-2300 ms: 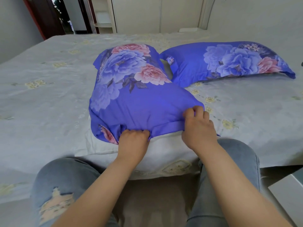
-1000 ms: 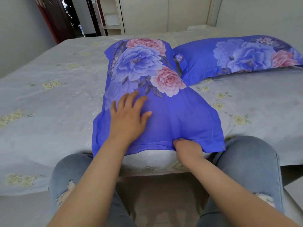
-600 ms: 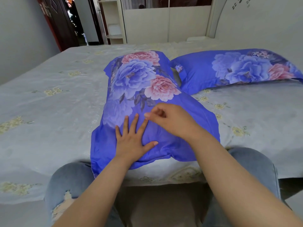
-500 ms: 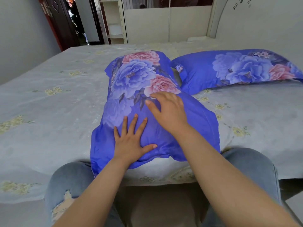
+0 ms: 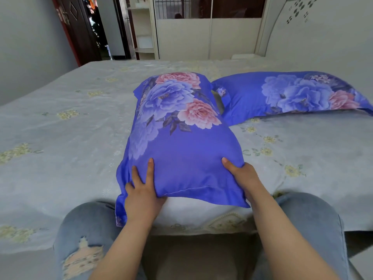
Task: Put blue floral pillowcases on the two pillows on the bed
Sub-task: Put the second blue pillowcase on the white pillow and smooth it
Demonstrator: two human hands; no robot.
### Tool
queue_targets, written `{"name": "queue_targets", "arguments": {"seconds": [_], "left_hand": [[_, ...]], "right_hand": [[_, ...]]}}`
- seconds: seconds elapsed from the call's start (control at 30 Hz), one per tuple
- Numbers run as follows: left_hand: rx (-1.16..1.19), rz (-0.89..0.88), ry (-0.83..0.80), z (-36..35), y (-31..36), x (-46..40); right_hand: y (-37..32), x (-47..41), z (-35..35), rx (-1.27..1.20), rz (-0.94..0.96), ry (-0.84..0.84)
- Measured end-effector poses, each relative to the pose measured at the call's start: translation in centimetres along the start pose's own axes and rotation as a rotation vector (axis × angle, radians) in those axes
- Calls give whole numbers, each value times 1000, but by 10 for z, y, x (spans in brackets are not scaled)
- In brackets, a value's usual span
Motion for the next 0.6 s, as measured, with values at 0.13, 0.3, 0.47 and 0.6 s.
{"name": "queue_targets", "arguments": {"seconds": [0.13,0.3,0.47,0.6], "left_hand": [[409,99,106,15,-3,-9],[1553,186,2,11,38,-32],[1841,473,-602,-31,98,7],[1691,293,-873,-23,131,38]], "right_hand": [[-47,32,-19,-440,40,-245],[-153,82,-61,-312,507,-334],[-214,83,-129,355,891,-407],[-199,90,-189,645,1064,-553]]}}
Point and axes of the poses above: each hand's wrist, its own x-axis away from the middle knuckle, its own z-axis out of the back of the hand, y = z × x, the point moved 6 cm from there along -x, towards the middle knuckle
